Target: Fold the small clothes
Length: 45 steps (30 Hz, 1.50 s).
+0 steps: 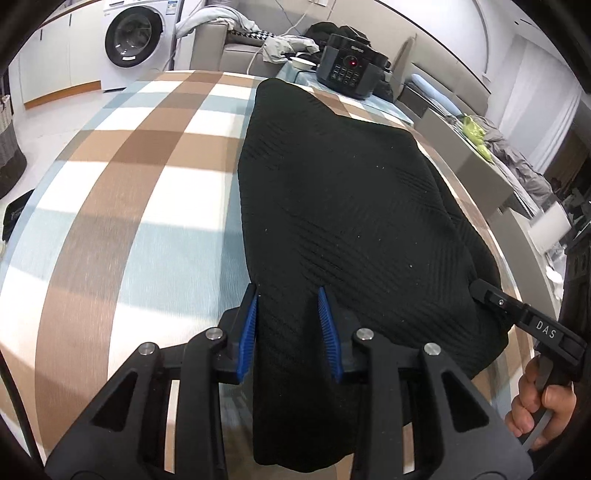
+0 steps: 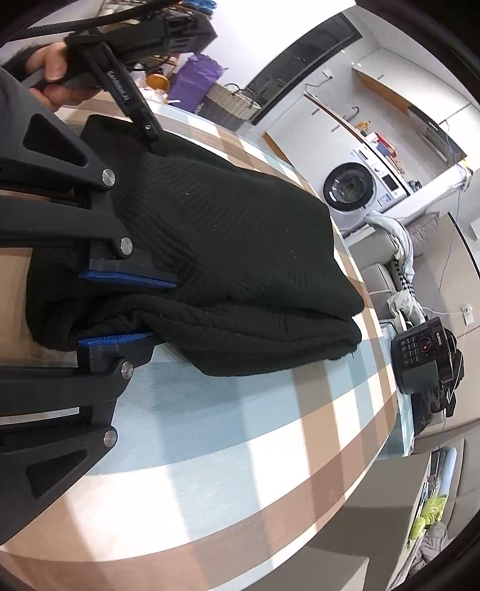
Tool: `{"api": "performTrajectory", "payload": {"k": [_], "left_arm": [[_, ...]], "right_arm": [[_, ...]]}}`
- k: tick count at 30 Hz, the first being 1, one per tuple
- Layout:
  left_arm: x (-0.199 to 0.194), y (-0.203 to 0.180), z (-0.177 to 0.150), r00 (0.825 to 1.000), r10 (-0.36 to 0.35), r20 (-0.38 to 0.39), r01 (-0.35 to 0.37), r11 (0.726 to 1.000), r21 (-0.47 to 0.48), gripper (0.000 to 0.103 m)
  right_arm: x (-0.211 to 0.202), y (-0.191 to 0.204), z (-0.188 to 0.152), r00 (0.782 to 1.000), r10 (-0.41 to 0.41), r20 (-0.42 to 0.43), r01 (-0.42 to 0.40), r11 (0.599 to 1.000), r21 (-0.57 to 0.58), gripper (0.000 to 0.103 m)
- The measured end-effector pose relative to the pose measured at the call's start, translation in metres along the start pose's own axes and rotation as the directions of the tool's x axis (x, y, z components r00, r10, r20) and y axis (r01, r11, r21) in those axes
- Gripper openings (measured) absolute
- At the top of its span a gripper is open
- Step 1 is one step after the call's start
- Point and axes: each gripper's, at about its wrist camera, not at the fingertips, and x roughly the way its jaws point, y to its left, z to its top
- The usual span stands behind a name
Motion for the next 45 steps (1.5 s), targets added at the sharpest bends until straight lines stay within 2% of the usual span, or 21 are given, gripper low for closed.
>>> {"api": "performTrajectory", "payload": {"k": [6,8,11,13,15,16,17,18,21,23,28,38,45], "left_arm": [[0.008,0.008,0.015,1.000,0.001,-0.001,-0.001,1.000,-0.007,0.029],[0.002,0.009,0.013,1.000,0.012,0.007,-0.012,1.000,-0.003,0.036],[-0.015,0.011,0.007,0.999,0.011,0.040,-0.011,1.000,0.001,0.053],[-0.029,0.011,0.003,0.997,0.016,0.078,-0.017,1.000,0.018,0.058],[-0.045,0.009,-0.002,0.993,0.026,0.114,-0.031,0.999,0.039,0.066],[-0.052,0.009,-0.004,0.991,0.028,0.131,-0.035,0.998,0.046,0.074],[-0.060,0.008,-0.007,0.987,0.030,0.156,-0.039,0.998,0.055,0.081],[-0.067,0.008,-0.009,0.983,0.032,0.180,-0.044,0.997,0.062,0.083],[-0.084,0.004,-0.018,0.971,0.043,0.237,-0.065,0.994,0.084,0.088],[-0.093,0.001,-0.024,0.962,0.040,0.270,-0.067,0.994,0.091,0.100],[-0.106,-0.009,-0.038,0.931,0.055,0.361,-0.101,0.989,0.108,0.102],[-0.102,-0.027,-0.051,0.919,0.046,0.391,-0.113,0.982,0.149,0.102],[-0.095,-0.027,-0.057,0.916,0.030,0.400,-0.102,0.982,0.159,0.102]], "right_arm": [[-0.002,0.006,0.002,1.000,-0.030,0.008,0.030,0.999,-0.032,0.025],[-0.008,0.007,0.001,0.999,-0.046,0.013,0.046,0.997,-0.058,0.030],[-0.025,0.010,-0.003,0.997,-0.060,0.049,0.065,0.992,-0.112,0.045],[-0.041,0.015,-0.007,0.994,-0.058,0.089,0.073,0.982,-0.173,0.055],[-0.056,0.020,-0.011,0.991,-0.037,0.126,0.064,0.973,-0.221,0.075],[-0.063,0.022,-0.013,0.990,-0.018,0.142,0.052,0.969,-0.242,0.080],[-0.067,0.023,-0.015,0.988,-0.005,0.153,0.045,0.965,-0.259,0.091],[-0.072,0.025,-0.017,0.986,0.008,0.168,0.040,0.959,-0.280,0.096],[-0.082,0.030,-0.023,0.981,0.040,0.189,0.028,0.939,-0.344,0.103],[-0.087,0.032,-0.027,0.976,0.049,0.212,0.032,0.931,-0.365,0.103],[-0.092,0.026,-0.029,0.961,0.120,0.250,-0.017,0.925,-0.378,0.103],[-0.088,0.022,-0.036,0.948,0.142,0.285,-0.010,0.908,-0.419,0.103],[-0.088,0.015,-0.039,0.931,0.171,0.323,-0.032,0.919,-0.393,0.103]]}}
